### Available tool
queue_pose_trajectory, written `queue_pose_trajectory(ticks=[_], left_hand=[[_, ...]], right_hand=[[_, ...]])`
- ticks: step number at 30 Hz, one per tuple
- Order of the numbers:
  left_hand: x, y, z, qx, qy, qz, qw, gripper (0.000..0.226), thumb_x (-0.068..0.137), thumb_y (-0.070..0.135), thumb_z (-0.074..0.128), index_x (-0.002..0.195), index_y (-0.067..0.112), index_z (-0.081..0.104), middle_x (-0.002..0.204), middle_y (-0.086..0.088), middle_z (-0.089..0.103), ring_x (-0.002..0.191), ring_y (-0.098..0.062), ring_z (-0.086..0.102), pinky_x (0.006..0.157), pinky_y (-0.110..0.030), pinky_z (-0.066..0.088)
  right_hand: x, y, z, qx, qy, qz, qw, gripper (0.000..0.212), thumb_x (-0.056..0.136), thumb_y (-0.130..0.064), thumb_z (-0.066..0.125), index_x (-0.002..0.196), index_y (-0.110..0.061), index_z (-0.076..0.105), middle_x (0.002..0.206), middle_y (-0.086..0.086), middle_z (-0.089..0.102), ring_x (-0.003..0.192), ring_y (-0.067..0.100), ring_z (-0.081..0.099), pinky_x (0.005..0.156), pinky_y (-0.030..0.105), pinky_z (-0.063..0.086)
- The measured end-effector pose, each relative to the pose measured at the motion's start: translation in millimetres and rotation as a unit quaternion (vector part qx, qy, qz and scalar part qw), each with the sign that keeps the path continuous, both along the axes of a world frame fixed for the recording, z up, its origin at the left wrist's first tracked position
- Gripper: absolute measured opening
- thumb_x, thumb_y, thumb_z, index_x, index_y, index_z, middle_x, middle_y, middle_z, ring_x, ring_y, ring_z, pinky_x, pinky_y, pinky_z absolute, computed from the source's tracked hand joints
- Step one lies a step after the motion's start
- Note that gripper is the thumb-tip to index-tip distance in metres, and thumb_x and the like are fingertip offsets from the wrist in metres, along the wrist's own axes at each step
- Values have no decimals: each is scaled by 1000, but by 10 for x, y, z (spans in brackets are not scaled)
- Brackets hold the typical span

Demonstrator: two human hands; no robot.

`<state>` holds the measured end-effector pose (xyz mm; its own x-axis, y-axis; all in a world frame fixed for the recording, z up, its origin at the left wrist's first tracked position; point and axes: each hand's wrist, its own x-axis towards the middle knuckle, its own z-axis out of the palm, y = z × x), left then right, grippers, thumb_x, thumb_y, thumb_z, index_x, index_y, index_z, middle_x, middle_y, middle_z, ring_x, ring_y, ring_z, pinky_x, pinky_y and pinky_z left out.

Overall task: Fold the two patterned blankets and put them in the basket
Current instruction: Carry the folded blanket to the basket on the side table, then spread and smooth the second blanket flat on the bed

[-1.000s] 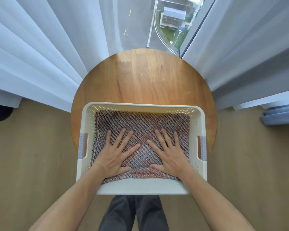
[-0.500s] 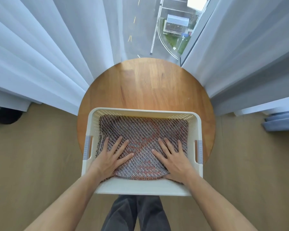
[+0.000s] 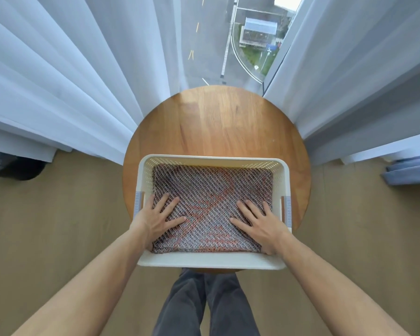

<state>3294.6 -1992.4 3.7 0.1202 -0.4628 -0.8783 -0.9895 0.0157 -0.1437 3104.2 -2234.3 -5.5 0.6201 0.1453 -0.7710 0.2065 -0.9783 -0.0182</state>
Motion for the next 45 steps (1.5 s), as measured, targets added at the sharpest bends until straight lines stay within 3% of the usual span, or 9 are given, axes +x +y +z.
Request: queue_pose_trajectory(ticks=[8, 11, 15, 19, 22, 25, 29, 36, 45], left_hand=[[-214, 62, -330, -43, -78, 40, 995, 97, 99, 38, 45, 129, 29, -47, 146, -23, -39, 137, -48, -27, 110, -66, -5], [-204, 19, -133, -53, -21, 49, 997, 107, 84, 47, 54, 139, 28, -36, 142, -25, -40, 137, -47, -28, 108, -67, -8], [-206, 35, 104, -61, 77, 43, 994, 79, 85, 44, 31, 149, 39, -16, 151, -14, -33, 140, -38, -27, 113, -59, -12], [-333, -8, 228, -31, 64, 94, 993, 62, 96, 46, 20, 151, 37, -7, 157, -11, -22, 145, -37, -16, 115, -59, -3], [-415, -243, 417, -83, 63, 140, 985, 62, 98, 52, 14, 152, 30, -7, 159, -11, -17, 146, -34, -12, 116, -59, 1], [-497, -527, 742, -158, 76, 183, 967, 66, 98, 55, 14, 152, 26, -10, 158, -12, -16, 146, -32, -10, 117, -56, 2], [-636, -898, 1266, -258, 91, 178, 945, 72, 94, 63, 15, 153, 28, -6, 160, -9, -11, 147, -31, -7, 115, -58, 2], [-1329, -1599, 2171, -362, 131, 13, 923, 74, 92, 64, 26, 153, 28, 5, 161, -5, 1, 148, -28, -1, 114, -57, 7], [-3760, -1684, 2742, -347, 204, -254, 879, 76, 91, 62, 34, 152, 24, 11, 160, -7, 7, 147, -29, -1, 114, -58, 9]], right_hand=[[-114, 191, -293, -44, -60, -64, 995, 89, 97, -22, 48, 142, -27, -28, 146, 17, -36, 138, 39, -25, 109, 65, 2], [-138, 165, -126, -21, -62, -82, 994, 93, 91, -26, 56, 148, -28, -17, 151, 17, -31, 140, 39, -21, 111, 64, 3], [-185, 211, 29, -26, -45, -157, 986, 86, 88, -39, 49, 150, -26, -10, 154, 20, -22, 142, 42, -13, 112, 58, 3], [-119, 303, 243, -13, -31, -226, 974, 66, 97, -38, 35, 151, -23, 1, 158, 16, -8, 144, 36, -6, 116, 52, 4], [-116, 431, 480, 9, -103, -290, 952, 55, 95, -44, 28, 145, -21, 33, 152, 17, 28, 140, 36, 25, 111, 52, 24], [-180, 547, 812, 0, -122, -398, 909, 63, 87, -51, 22, 131, -20, 54, 137, 15, 52, 128, 34, 47, 100, 51, 40], [-426, 668, 1279, -28, -202, -538, 818, 66, 95, -56, 24, 151, -23, 11, 159, 9, 1, 146, 29, 0, 116, 54, 4], [-1458, 756, 2098, -111, -269, -706, 646, 68, 93, -60, 26, 151, -27, 12, 159, 8, -1, 146, 28, -1, 114, 54, 2], [-3625, 1657, 2719, -220, -271, -838, 420, 65, 95, -58, 24, 150, -25, 15, 159, 8, 2, 146, 26, 1, 116, 51, 5]])
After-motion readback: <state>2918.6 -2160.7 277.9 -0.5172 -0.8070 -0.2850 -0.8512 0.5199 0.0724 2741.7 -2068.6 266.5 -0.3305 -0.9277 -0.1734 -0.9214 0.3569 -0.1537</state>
